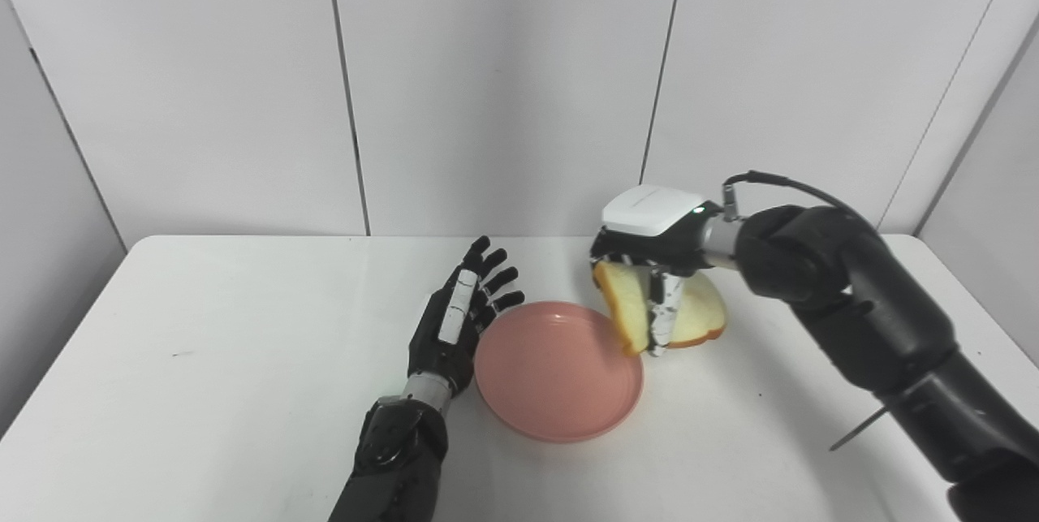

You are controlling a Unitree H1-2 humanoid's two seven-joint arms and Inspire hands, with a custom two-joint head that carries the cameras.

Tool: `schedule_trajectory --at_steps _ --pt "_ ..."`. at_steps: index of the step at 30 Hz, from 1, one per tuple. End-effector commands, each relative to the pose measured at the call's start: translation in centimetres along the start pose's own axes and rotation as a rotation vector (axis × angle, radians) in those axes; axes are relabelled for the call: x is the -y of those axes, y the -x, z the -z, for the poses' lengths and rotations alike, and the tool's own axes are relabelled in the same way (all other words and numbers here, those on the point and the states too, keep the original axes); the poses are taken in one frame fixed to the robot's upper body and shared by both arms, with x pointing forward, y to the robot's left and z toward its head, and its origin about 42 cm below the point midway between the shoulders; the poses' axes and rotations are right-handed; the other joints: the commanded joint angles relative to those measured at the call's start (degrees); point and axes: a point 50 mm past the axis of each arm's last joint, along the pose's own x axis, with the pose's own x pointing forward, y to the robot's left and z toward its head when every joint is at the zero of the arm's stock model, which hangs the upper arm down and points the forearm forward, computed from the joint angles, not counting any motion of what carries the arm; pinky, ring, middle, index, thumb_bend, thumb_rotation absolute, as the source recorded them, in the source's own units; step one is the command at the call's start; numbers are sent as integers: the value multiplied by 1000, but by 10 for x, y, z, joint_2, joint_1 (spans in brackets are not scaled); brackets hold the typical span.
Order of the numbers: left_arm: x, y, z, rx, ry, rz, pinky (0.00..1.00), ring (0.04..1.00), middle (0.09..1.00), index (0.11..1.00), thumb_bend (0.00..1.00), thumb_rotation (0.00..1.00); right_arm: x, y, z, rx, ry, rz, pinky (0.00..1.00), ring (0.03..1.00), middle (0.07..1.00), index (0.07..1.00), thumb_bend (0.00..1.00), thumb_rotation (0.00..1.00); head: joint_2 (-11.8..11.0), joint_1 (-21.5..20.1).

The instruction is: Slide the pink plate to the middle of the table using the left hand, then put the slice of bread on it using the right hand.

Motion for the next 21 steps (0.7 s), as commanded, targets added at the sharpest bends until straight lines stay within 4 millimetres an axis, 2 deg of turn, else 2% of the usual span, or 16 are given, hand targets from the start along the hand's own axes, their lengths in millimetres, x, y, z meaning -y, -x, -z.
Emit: schedule_trajectory --at_steps 1,3,5,8,9,11,14,21 --pt "-4 29 44 -105 49 -46 718 833 904 895 925 712 38 2 -7 20 51 94 302 371 443 522 524 0 0 0" --pt "-4 30 46 -105 46 -47 715 832 902 894 928 715 36 -4 -15 46 47 101 279 343 427 525 522 0 -2 4" --pt "-3 30 47 -102 41 -48 702 827 889 891 945 722 34 -9 -21 59 51 110 229 287 462 494 528 0 -4 9" --pt "-5 31 46 -97 63 -53 707 835 887 897 931 716 34 -17 -29 78 40 116 236 298 426 509 524 0 -4 13" --pt "-6 32 46 -96 71 -55 724 842 889 899 925 703 34 -19 -31 81 37 117 285 351 437 512 525 0 -4 13" --pt "-9 33 45 -92 83 -60 737 850 892 902 920 694 33 -23 -34 88 24 121 322 388 449 511 526 0 -3 11" --pt "-13 34 44 -90 78 -62 743 855 894 906 915 694 32 -26 -37 85 10 121 340 405 457 509 526 0 -2 8" --pt "-16 36 41 -89 64 -68 729 841 876 886 894 707 24 -37 -35 70 -21 119 526 530 503 470 528 0 2 3"
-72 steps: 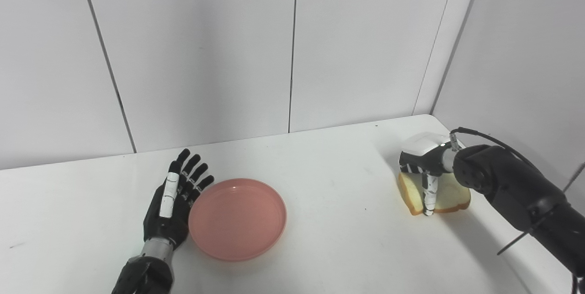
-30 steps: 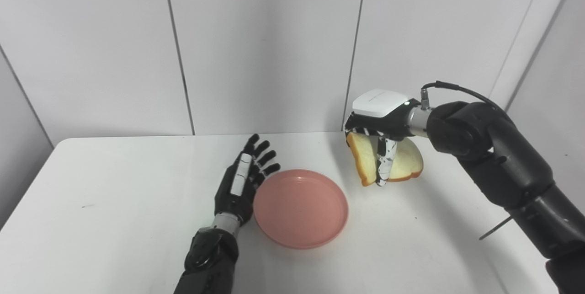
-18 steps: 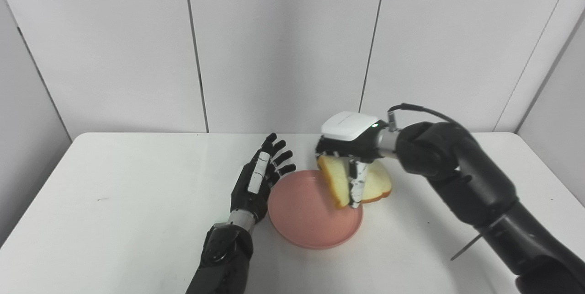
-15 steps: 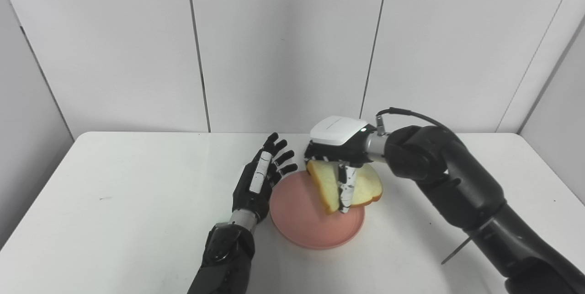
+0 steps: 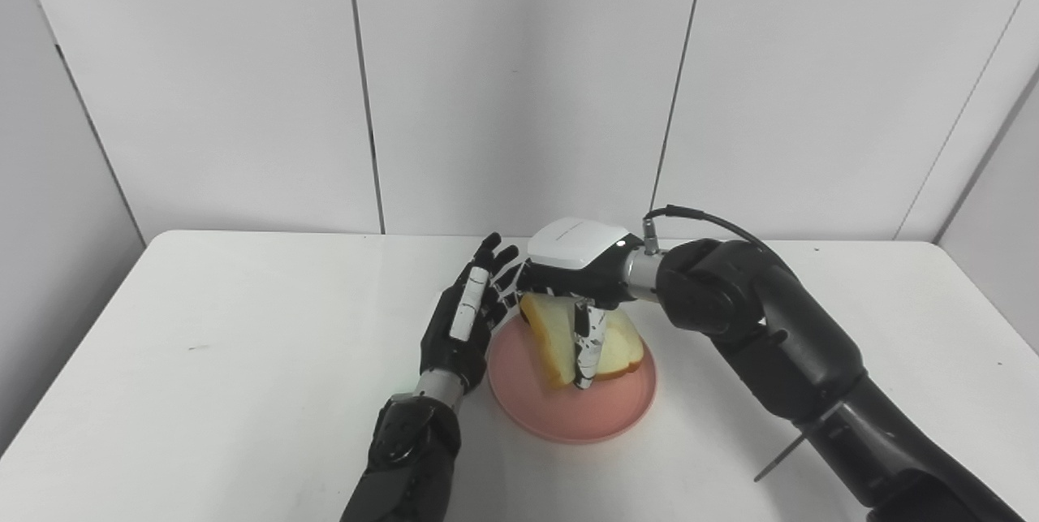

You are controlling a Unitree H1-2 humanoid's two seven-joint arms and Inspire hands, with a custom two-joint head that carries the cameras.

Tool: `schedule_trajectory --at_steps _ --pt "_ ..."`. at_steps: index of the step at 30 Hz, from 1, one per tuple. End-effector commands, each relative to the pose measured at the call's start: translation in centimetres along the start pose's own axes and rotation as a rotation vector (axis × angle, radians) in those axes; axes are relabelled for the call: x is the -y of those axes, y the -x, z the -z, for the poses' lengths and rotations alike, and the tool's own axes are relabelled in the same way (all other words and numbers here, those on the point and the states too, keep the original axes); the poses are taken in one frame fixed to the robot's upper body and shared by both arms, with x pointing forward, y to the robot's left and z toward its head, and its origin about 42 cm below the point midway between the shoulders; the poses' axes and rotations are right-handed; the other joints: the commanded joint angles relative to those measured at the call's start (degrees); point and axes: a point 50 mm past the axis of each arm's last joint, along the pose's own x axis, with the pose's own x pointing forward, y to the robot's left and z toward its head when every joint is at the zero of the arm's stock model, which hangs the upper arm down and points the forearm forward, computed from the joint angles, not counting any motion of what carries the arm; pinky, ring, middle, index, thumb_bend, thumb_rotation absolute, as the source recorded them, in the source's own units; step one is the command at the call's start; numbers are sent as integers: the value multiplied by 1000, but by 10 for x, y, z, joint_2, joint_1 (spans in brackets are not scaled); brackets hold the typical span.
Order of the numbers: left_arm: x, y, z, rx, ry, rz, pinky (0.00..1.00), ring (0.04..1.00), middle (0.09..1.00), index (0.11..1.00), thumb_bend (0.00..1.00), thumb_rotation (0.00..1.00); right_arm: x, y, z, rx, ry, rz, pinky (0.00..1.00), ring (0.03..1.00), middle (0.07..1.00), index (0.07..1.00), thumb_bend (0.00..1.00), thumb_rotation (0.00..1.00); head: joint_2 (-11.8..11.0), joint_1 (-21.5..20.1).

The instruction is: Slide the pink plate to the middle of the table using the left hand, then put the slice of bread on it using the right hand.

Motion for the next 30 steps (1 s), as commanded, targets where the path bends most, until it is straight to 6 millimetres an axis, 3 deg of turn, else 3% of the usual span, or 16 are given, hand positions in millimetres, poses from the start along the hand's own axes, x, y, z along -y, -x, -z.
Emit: schedule_trajectory --at_steps 1,8,13,14,15,22,30 --pt "-17 35 42 -114 34 -56 727 840 880 886 896 709 31 3 1 -5 35 90 549 537 505 468 528 0 1 -1" --pt "-13 34 44 -126 43 -49 722 838 876 893 922 699 14 -4 -3 3 -16 65 360 428 473 501 527 0 3 -2" --pt "-10 35 45 -127 45 -48 711 835 874 888 917 693 -2 -12 -9 0 -23 34 399 467 505 473 527 0 7 -3" --pt "-10 36 45 -127 46 -49 731 841 897 899 926 697 -4 -13 -9 -6 -22 28 473 554 498 481 527 0 7 -3" --pt "-10 36 45 -127 49 -49 733 842 899 900 926 697 -6 -14 -9 -10 -24 25 478 560 497 482 527 0 8 -4" --pt "-12 37 46 -125 56 -58 731 836 902 887 927 688 -15 -16 -1 -39 -27 21 434 502 505 473 528 0 10 -3" --pt "-13 38 46 -128 63 -61 737 838 908 888 944 683 -13 -16 -1 -23 -23 14 435 514 511 475 526 3 10 -6"
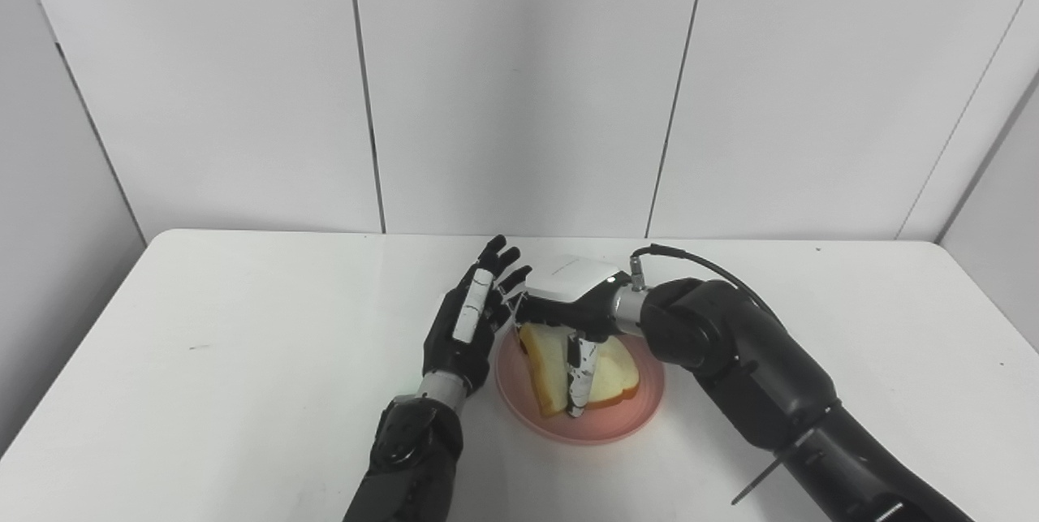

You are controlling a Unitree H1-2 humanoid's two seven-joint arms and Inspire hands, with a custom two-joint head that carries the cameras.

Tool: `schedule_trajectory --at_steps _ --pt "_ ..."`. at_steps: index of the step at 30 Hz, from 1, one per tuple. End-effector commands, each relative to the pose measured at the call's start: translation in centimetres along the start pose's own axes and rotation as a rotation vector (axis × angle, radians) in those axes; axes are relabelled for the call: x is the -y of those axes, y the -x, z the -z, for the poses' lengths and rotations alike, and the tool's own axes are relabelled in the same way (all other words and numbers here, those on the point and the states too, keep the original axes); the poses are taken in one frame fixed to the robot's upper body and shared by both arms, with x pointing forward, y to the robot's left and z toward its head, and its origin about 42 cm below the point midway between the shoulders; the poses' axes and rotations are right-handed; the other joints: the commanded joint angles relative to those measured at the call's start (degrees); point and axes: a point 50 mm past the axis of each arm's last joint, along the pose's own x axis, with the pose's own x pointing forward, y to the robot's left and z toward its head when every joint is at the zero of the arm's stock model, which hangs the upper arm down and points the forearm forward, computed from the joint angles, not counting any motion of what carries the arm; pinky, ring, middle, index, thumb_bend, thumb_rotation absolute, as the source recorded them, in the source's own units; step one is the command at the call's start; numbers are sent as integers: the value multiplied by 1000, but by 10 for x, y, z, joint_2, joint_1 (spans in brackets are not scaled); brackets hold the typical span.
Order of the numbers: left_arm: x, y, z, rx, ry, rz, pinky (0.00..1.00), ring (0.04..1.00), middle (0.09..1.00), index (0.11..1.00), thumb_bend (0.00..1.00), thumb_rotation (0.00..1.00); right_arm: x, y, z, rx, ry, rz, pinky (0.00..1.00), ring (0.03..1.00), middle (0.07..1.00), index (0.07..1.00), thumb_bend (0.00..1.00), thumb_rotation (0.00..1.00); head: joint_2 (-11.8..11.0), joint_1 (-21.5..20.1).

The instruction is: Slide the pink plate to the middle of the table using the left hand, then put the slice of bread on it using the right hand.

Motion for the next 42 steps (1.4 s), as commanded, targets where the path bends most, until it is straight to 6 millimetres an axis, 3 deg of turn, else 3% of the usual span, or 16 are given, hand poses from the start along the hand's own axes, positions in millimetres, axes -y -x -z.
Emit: schedule_trajectory --at_steps 1,4,5,6,9,14,18,20,23,32,40,42 --pt "-14 36 45 -114 50 -60 735 838 911 893 948 689 26 5 3 -2 31 64 432 510 506 479 528 5 1 1" --pt "-15 36 45 -114 49 -56 740 842 907 893 946 692 29 7 4 4 32 65 494 570 517 474 527 7 2 -1" --pt "-15 37 45 -115 56 -56 740 843 902 893 947 690 30 8 5 5 33 67 550 631 623 576 751 153 2 -1" --pt "-15 37 45 -115 61 -57 742 844 899 892 949 685 31 8 6 5 33 69 573 659 671 623 856 229 2 -1" --pt "-15 37 45 -114 64 -56 741 844 885 893 943 683 34 12 6 14 43 80 588 708 746 707 986 402 3 -3" --pt "-17 37 45 -114 69 -55 739 851 872 888 940 684 35 16 6 14 35 92 644 791 818 780 1000 483 3 -5" --pt "-17 38 44 -110 72 -53 748 856 873 889 934 680 35 20 4 13 42 99 775 878 884 855 1000 513 3 -6" --pt "-17 38 43 -109 75 -55 745 854 888 887 938 678 36 22 3 6 41 94 913 932 927 881 1000 514 3 -7" --pt "-18 38 42 -110 80 -56 742 853 892 892 942 680 40 28 2 -7 53 82 983 968 953 890 1000 497 4 -9" --pt "-19 38 43 -112 78 -54 736 845 872 885 950 680 56 47 -2 2 121 96 1000 1000 968 901 1000 510 6 -12" --pt "-18 37 42 -111 71 -54 734 847 873 898 959 686 64 70 1 37 119 185 1000 963 957 894 1000 538 6 -13" --pt "-18 36 41 -105 73 -60 747 854 881 898 961 682 61 75 5 60 66 245 943 927 927 880 1000 546 6 -12"
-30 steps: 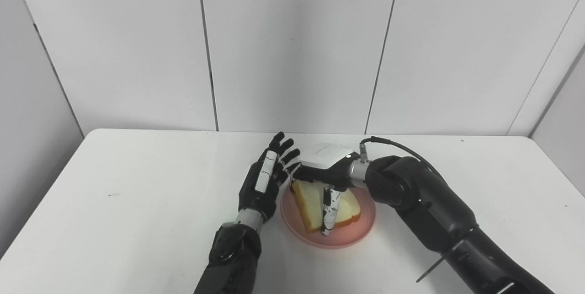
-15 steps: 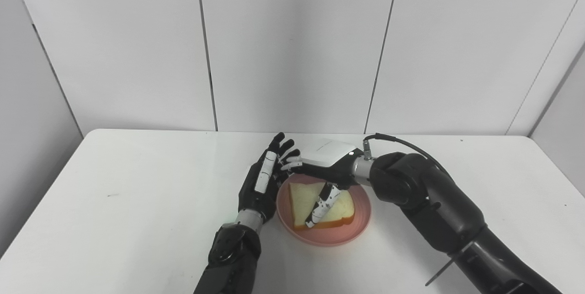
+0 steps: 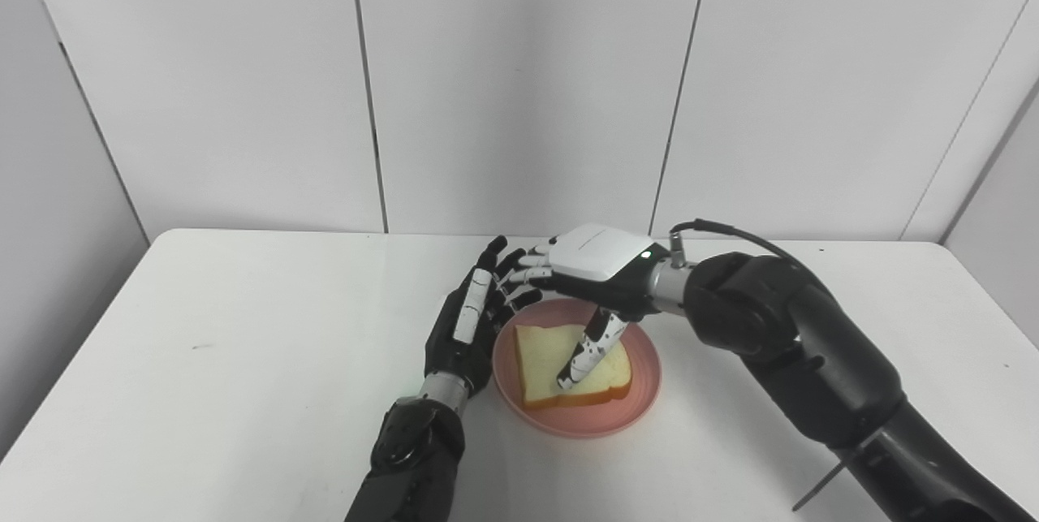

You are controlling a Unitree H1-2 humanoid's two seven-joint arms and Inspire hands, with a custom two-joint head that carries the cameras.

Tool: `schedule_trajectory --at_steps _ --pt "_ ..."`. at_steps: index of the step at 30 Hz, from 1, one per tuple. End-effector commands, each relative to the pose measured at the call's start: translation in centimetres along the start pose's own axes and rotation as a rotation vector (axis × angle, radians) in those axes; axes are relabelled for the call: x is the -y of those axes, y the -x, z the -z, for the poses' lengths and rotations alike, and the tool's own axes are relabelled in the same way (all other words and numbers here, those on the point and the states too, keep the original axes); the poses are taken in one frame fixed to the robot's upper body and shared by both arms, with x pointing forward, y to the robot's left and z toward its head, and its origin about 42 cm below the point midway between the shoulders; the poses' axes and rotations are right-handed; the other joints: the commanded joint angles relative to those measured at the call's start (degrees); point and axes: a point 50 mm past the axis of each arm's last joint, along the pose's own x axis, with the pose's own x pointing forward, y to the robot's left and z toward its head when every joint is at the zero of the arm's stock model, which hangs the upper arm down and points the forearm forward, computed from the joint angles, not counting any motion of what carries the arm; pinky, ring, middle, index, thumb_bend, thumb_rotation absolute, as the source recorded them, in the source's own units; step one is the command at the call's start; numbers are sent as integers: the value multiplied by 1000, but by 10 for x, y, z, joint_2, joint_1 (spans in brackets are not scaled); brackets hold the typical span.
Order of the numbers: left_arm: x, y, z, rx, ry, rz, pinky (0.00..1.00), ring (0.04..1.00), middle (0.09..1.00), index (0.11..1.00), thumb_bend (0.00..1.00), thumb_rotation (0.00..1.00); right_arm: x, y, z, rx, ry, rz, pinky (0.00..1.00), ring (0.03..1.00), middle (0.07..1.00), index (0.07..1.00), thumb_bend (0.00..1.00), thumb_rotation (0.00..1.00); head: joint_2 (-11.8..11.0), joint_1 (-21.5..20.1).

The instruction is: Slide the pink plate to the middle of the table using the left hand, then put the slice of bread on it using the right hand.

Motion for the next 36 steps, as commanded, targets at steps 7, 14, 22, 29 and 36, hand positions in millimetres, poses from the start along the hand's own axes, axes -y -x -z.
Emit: schedule_trajectory --at_steps 7,14,22,29,36 --pt "-21 33 31 -36 -32 -93 738 862 905 900 933 697 -36 21 43 -32 -407 483 746 854 860 868 882 752 1 2" --pt "-21 33 14 96 -122 -140 795 870 867 853 879 706 -95 21 53 -140 -874 794 764 823 845 860 727 933 3 1" --pt "-21 34 -1 184 -267 -207 839 868 868 835 773 731 -131 19 53 -180 -1155 1009 867 875 874 870 727 1000 3 -3" --pt "-22 30 -9 197 -291 -215 879 886 883 849 804 716 -153 17 50 -204 -1488 1071 922 883 873 858 782 990 3 -2" --pt "-24 26 -20 116 -297 -220 934 932 929 901 826 802 -164 15 49 -252 -1659 1086 933 908 894 875 751 979 4 -3"
